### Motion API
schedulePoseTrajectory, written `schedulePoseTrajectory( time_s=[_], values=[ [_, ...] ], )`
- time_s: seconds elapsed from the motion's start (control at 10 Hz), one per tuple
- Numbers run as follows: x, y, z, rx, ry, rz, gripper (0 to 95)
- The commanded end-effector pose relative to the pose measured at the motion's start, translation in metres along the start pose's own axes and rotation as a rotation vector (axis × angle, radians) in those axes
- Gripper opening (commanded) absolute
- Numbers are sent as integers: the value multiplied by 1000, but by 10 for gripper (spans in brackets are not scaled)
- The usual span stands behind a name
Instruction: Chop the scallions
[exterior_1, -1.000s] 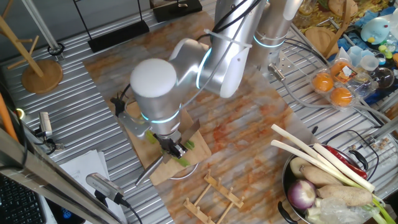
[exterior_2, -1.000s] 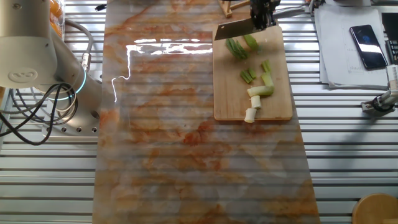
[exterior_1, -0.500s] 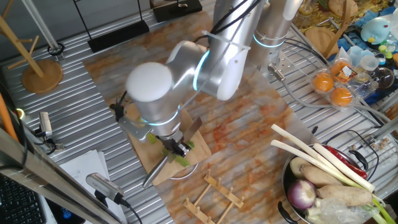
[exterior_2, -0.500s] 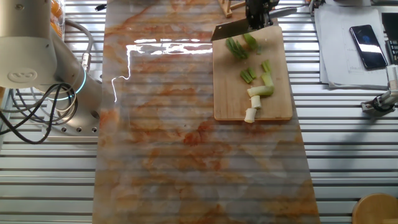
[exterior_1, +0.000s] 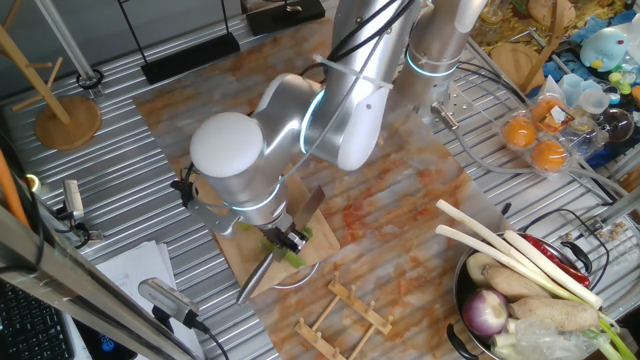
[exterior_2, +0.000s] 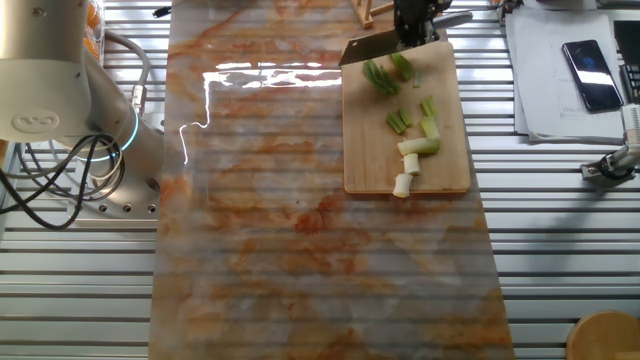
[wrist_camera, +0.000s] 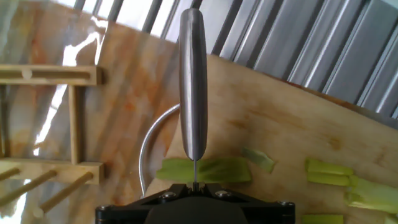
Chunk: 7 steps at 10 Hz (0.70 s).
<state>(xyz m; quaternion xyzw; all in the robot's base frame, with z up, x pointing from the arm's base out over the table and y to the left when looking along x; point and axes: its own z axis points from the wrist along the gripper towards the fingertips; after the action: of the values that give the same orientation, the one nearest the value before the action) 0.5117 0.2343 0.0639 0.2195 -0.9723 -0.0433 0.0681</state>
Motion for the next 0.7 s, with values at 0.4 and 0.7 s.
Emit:
schedulePoseTrajectory(
  time_s=[0.4,0.7],
  values=[
    [14,0,4,17,3,-13,0],
    [14,0,4,36,11,-10,0]
  ],
)
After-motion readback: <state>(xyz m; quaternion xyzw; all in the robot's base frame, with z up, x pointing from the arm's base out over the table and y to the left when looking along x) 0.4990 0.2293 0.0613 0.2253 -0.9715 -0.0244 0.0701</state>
